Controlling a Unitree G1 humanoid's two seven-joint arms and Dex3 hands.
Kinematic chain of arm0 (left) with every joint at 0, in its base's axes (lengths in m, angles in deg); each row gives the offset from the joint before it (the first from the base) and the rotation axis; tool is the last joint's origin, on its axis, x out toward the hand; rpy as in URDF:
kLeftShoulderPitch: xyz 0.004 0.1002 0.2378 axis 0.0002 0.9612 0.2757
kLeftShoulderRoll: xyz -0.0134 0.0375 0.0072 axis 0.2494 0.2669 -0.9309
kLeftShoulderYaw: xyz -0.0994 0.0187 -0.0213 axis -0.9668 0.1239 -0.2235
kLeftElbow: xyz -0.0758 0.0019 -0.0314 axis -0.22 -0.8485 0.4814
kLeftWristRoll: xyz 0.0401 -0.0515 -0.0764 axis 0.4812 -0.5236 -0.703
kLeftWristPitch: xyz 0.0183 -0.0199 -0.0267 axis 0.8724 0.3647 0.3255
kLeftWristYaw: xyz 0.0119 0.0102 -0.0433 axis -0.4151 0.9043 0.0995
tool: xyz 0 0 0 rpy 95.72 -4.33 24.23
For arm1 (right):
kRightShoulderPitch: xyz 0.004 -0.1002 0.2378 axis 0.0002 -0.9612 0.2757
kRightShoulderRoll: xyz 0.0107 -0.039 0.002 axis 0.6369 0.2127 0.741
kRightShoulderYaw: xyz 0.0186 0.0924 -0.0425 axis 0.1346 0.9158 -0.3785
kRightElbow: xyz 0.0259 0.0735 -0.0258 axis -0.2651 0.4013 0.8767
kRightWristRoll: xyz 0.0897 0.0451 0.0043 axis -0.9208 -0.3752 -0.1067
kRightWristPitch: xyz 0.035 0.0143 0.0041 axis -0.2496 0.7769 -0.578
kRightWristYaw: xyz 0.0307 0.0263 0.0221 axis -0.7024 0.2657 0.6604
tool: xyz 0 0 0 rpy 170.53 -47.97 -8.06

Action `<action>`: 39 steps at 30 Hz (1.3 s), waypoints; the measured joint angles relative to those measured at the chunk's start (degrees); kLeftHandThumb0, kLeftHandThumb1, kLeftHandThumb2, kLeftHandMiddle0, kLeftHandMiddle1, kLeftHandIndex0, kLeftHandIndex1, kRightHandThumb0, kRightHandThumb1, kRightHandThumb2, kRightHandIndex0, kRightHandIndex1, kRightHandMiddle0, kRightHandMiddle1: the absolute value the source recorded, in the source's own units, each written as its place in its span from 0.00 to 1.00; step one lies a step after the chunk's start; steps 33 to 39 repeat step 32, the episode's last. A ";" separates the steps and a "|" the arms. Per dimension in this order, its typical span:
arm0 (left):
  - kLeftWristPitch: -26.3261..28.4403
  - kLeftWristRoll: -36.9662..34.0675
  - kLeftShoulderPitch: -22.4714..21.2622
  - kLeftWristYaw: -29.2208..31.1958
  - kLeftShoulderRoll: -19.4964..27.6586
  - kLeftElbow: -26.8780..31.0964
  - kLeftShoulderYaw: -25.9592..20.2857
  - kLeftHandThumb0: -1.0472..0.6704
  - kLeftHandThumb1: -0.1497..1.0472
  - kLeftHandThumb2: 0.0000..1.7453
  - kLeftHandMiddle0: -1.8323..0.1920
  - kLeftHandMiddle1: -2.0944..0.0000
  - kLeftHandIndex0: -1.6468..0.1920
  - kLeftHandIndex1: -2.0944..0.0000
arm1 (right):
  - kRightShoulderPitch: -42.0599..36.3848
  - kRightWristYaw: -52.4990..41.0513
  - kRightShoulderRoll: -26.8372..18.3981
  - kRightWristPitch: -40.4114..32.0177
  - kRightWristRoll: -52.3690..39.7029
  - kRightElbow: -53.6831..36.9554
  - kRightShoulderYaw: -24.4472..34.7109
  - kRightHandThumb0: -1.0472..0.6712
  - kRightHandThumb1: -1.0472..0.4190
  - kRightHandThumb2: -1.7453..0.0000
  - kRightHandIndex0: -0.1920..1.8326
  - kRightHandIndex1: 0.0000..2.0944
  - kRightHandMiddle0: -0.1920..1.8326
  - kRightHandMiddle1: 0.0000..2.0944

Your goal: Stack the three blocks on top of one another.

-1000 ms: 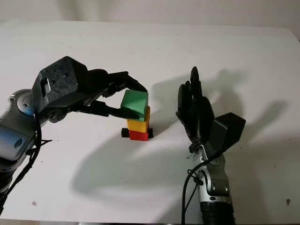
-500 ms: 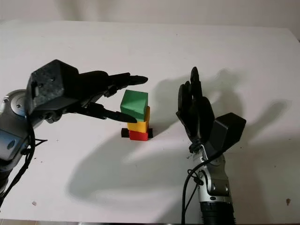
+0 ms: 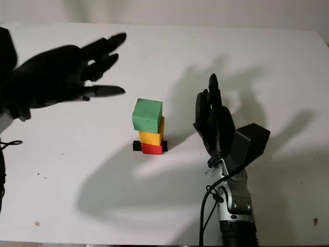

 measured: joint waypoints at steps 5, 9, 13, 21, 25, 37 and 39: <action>-4.89 -2.73 5.77 -8.08 -8.48 -0.72 -8.35 0.14 1.00 0.36 1.00 1.00 1.00 1.00 | 1.10 0.07 -0.06 -0.14 -0.14 0.43 0.25 0.21 0.00 0.65 0.00 0.00 0.00 0.00; -16.90 -2.44 12.65 -10.16 -12.47 -7.64 -9.78 0.16 1.00 0.35 1.00 1.00 1.00 1.00 | 1.32 0.02 -1.03 -0.81 -0.12 0.43 1.21 0.21 0.00 0.64 0.00 0.00 0.00 0.00; -30.56 0.70 17.25 -13.88 -16.51 -16.72 -9.14 0.17 1.00 0.37 1.00 1.00 1.00 1.00 | 1.74 0.36 -2.17 -1.81 0.13 0.38 1.47 0.21 0.00 0.63 0.00 0.00 0.00 0.00; -46.60 3.83 22.85 -15.75 -21.69 -28.75 -4.39 0.15 1.00 0.37 1.00 1.00 1.00 1.00 | 2.19 2.10 -3.37 -3.35 1.70 -0.08 1.64 0.23 0.00 0.61 0.00 0.00 0.00 0.00; -47.22 2.13 23.50 -14.88 -22.35 -29.29 -3.44 0.14 1.00 0.38 1.00 1.00 1.00 1.00 | 2.17 2.70 -3.32 -3.36 2.11 -0.95 1.38 0.23 0.00 0.61 0.00 0.00 0.00 0.00; -48.31 -2.93 25.65 -13.46 -24.23 -29.42 -3.57 0.15 1.00 0.37 1.00 1.00 1.00 1.00 | 1.25 3.21 -3.09 -3.44 2.44 -1.84 1.11 0.23 0.00 0.61 0.00 0.00 0.00 0.00; -48.31 -2.93 25.65 -13.46 -24.23 -29.42 -3.57 0.15 1.00 0.37 1.00 1.00 1.00 1.00 | 1.25 3.21 -3.09 -3.44 2.44 -1.84 1.11 0.23 0.00 0.61 0.00 0.00 0.00 0.00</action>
